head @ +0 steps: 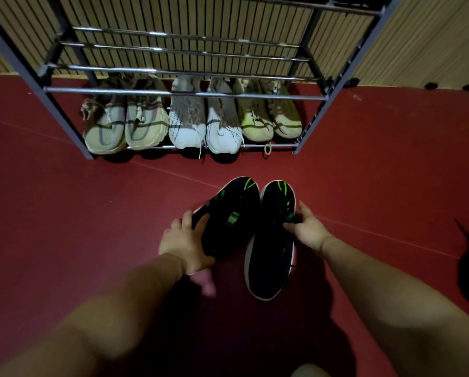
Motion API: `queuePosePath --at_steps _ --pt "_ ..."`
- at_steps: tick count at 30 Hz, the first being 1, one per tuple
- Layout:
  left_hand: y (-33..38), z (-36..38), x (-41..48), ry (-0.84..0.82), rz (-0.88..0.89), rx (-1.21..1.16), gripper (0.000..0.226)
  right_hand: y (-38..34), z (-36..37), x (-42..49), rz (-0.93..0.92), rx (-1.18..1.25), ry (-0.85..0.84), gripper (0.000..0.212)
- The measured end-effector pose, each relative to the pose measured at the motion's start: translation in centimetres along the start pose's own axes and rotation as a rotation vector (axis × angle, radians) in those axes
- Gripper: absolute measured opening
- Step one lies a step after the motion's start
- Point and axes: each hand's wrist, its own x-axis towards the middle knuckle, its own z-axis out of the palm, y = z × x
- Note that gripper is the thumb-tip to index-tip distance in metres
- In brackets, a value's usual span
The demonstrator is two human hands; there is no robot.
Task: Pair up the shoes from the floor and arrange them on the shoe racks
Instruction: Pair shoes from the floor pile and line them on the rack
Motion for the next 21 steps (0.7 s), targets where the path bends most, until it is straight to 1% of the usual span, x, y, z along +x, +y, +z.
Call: queuePosePath --at_steps 1,2,3,5,7,9,10,13,16,18,21 --pt "-0.7 -0.1 0.0 0.004 -0.011 -0.024 0.100 -0.3 0.4 -0.2 -0.013 0.022 0.010 0.075" --pt "-1.2 -0.2 0.1 -0.006 -0.022 -0.050 0.101 -0.7 1.1 -0.6 -0.016 -0.001 0.037 0.073" --pt "-1.6 -0.2 0.1 -0.024 -0.025 -0.071 0.102 -1.1 2.0 -1.0 0.004 -0.058 0.067 0.077" --pt "-1.8 -0.2 0.1 -0.053 -0.013 -0.087 0.106 -1.7 4.1 -2.6 0.082 -0.230 0.099 0.094" --pt "-1.8 -0.1 0.1 -0.059 -0.023 -0.107 0.113 -1.6 6.3 -4.6 0.120 -0.390 0.043 0.110" --pt "-1.6 0.0 0.2 -0.055 -0.045 -0.106 0.119 -1.0 7.8 -5.7 0.123 -0.524 0.029 0.118" --pt "-1.6 0.0 0.3 -0.047 -0.057 -0.094 0.119 -0.5 8.0 -5.6 0.140 -0.549 0.045 0.119" --pt "-1.5 -0.3 0.6 -0.019 -0.070 -0.078 0.110 -0.4 8.1 -4.8 0.245 -0.501 0.098 0.117" --pt "-1.4 -0.7 0.8 -0.007 -0.062 -0.110 0.107 -0.4 8.3 -4.6 0.243 -0.510 0.120 0.109" --pt "-1.3 -0.9 0.6 -0.007 -0.061 -0.190 0.105 -0.3 8.2 -4.6 0.222 -0.467 0.138 0.104" --pt "-0.8 -1.1 0.4 -0.005 -0.066 -0.412 0.104 0.0 7.6 -4.8 0.181 -0.408 0.163 0.101"
